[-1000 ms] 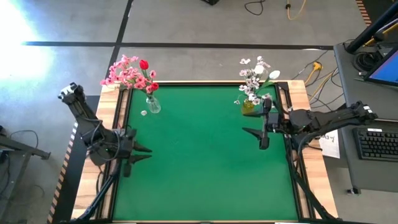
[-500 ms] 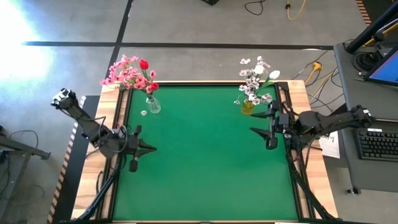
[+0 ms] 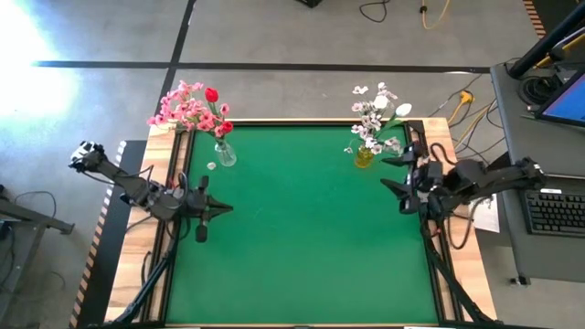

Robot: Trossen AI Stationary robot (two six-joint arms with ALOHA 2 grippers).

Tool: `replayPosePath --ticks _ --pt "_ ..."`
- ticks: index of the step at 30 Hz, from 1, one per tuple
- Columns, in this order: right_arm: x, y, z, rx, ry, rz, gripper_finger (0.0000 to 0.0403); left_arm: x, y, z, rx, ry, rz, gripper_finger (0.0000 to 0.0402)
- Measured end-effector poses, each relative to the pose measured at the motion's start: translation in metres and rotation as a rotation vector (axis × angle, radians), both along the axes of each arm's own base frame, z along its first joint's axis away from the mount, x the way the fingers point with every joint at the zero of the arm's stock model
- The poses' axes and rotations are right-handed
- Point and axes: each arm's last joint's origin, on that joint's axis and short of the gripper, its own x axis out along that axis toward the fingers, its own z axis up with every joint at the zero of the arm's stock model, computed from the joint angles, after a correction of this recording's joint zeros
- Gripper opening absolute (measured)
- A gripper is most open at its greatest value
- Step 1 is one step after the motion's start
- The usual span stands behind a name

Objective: Sort flowers into vase by color
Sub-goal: Return to Home Position

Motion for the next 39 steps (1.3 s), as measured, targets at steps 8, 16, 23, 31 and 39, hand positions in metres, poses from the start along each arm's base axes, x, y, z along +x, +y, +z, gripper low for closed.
replayPosePath --ticks 8,16,23,31,39 --pt "-0.028 -0.006 0.001 0.004 -0.121 -0.01 0.0249 -0.003 0.006 -0.003 0.016 -0.02 0.005 0.0" --pt "-0.046 -0.01 -0.022 0.02 -0.202 -0.013 0.0249 -0.007 0.011 -0.001 0.038 -0.054 0.017 0.0" --pt "-0.039 -0.007 -0.033 0.012 -0.204 0.024 0.0249 -0.011 0.014 0.004 0.049 -0.099 0.021 0.0" --pt "-0.032 -0.005 -0.051 0.001 -0.178 0.041 0.0249 -0.019 0.021 0.009 0.112 -0.166 0.027 0.0" --pt "-0.02 -0.003 -0.089 0.04 -0.195 0.058 0.0249 -0.026 0.024 -0.017 0.085 -0.24 0.014 0.0"
